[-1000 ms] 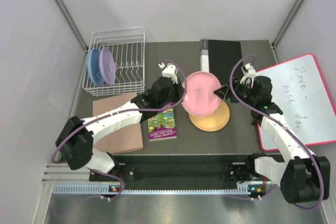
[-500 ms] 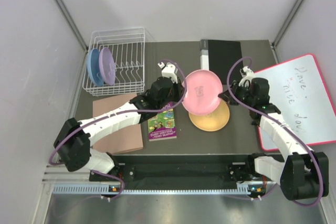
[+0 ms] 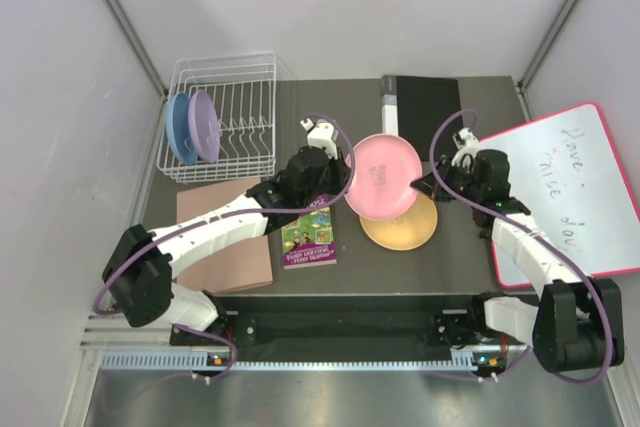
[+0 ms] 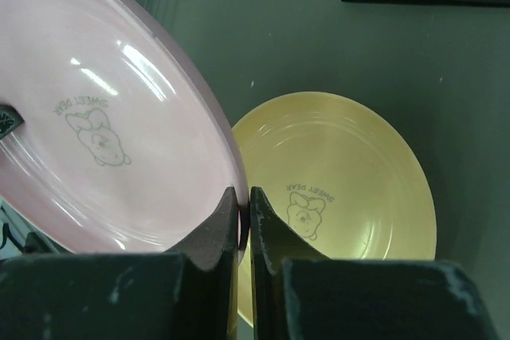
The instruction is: Unload the plates from the dish rack
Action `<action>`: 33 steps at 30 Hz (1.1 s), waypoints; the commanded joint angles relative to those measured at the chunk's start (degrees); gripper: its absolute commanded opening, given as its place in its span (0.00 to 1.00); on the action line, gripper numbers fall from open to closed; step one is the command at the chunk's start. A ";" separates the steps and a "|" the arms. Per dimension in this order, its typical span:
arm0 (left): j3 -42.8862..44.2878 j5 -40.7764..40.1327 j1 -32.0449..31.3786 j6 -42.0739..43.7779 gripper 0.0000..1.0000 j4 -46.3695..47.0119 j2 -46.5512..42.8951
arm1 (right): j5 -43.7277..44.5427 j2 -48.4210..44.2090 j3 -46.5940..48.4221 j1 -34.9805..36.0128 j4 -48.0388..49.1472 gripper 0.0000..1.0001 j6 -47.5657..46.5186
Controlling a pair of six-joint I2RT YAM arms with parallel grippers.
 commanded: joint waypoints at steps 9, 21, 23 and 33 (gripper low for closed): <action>0.35 -9.77 -0.36 5.43 0.96 1.48 -3.99 | 11.68 -6.98 0.76 -1.34 -10.36 0.00 -2.91; -5.54 -40.10 0.61 26.52 0.99 7.69 -14.27 | 15.21 -6.63 0.76 -3.89 -21.01 0.00 -5.20; -6.25 -42.83 1.31 30.12 0.99 9.55 -15.41 | 14.86 -5.85 1.20 -3.89 -21.97 0.00 -5.55; -7.04 -41.43 8.69 29.88 0.99 7.89 -17.35 | 13.45 -1.54 2.08 -3.89 -21.89 0.06 -6.26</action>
